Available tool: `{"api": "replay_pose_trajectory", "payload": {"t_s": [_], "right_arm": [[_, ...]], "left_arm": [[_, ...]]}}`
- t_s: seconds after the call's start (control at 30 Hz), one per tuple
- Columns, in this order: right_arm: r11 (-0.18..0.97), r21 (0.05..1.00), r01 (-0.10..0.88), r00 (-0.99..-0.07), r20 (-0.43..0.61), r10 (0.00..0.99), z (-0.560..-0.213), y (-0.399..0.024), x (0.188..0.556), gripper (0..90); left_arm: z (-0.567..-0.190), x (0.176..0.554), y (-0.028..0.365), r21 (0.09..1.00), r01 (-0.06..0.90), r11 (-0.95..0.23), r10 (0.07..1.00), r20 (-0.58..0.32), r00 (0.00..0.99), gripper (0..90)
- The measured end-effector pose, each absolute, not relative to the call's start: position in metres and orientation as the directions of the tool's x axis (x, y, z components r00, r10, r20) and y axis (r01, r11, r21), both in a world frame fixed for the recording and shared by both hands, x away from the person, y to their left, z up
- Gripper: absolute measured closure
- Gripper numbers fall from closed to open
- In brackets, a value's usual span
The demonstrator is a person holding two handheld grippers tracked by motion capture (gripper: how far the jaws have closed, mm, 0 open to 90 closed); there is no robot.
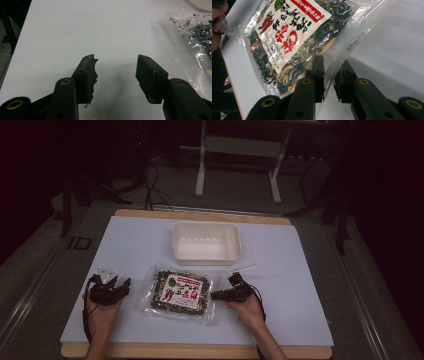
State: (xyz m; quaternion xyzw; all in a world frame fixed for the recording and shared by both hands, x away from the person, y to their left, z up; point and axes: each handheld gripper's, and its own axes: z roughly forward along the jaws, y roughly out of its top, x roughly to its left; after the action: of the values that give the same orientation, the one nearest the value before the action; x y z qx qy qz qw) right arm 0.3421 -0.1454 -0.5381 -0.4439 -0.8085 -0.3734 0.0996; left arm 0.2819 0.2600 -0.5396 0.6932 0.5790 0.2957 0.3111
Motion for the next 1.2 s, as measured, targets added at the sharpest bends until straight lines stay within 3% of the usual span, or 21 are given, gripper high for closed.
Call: {"api": "replay_pose_trajectory", "payload": {"t_s": [0.27, 0.77, 1.2], "right_arm": [[0.315, 0.535, 0.784, -0.590, 0.486, 0.644, -0.532, -0.147, 0.338, 82.4], [0.315, 0.609, 0.728, -0.655, 0.481, 0.582, -0.490, -0.141, 0.341, 89.4], [0.371, 0.679, 0.633, -0.738, 0.387, 0.552, -0.446, -0.140, 0.349, 89.8]], "left_arm": [[-0.539, 0.282, 0.261, 0.775, 0.618, -0.133, 0.987, 0.049, 0.152, 49.6], [-0.539, 0.282, 0.263, 0.783, 0.610, -0.121, 0.988, 0.038, 0.148, 49.6], [-0.539, 0.282, 0.263, 0.789, 0.604, -0.116, 0.987, 0.025, 0.157, 48.9]]}}
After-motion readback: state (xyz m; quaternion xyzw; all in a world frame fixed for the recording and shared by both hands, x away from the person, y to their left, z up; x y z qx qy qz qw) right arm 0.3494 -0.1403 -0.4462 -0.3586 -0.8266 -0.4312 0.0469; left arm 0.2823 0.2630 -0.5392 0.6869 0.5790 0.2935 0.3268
